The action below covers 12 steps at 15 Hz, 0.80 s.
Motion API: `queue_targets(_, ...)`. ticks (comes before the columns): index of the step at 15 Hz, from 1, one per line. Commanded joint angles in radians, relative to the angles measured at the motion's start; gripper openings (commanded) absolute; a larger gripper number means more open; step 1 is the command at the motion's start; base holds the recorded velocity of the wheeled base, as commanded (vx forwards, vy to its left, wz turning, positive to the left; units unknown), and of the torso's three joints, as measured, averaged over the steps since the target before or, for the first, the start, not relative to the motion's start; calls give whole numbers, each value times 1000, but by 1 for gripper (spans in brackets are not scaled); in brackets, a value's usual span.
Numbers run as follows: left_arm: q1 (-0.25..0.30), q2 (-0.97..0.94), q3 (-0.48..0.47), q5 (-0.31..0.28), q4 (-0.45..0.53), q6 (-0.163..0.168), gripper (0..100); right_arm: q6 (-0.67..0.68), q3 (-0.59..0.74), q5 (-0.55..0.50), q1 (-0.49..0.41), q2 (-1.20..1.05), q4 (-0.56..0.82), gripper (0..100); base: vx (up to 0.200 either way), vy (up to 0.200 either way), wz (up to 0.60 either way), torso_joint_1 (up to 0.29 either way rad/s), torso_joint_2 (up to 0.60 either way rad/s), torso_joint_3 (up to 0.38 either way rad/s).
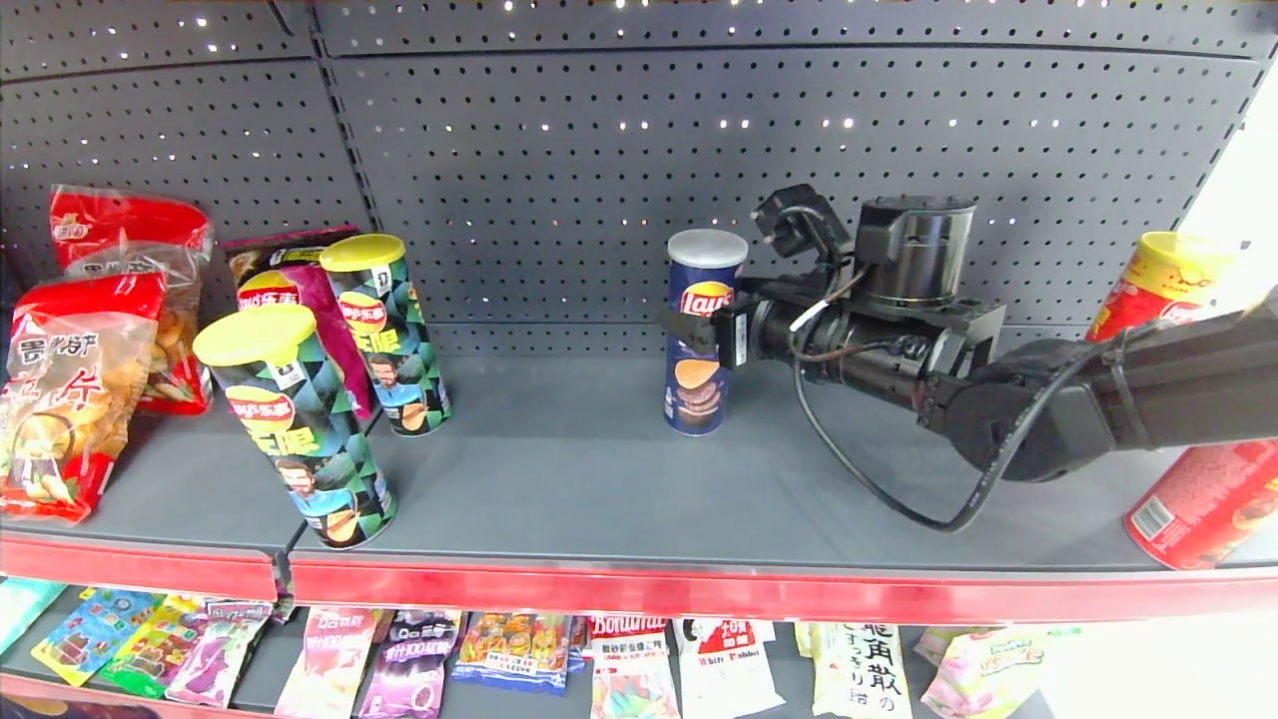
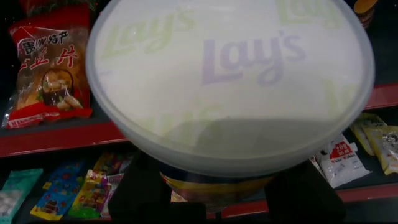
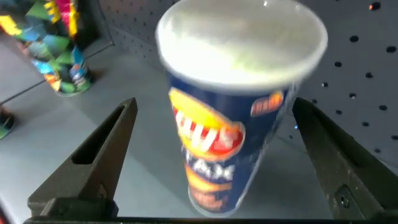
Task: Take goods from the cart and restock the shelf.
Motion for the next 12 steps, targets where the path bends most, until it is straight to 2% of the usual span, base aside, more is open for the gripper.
queue_targets(1,0,2,8,0,-2,-1,0,9,-37,-2,1,37,-1,100,0,0,0,0,0,0)
queue_targets(9,0,-3,13,-1,-2,0,0,12,-143,-41,4,111,-1,100,0,0,0,0,0,0)
queue_targets(10,0,-1,13,-1,-2,-1,0,12,-157,-47,4,123,-2,0,0,0,0,0,0,0)
queue_targets(12,0,-3,13,-1,-2,-1,0,12,-169,-53,6,125,-1,0,0,0,0,0,0,0)
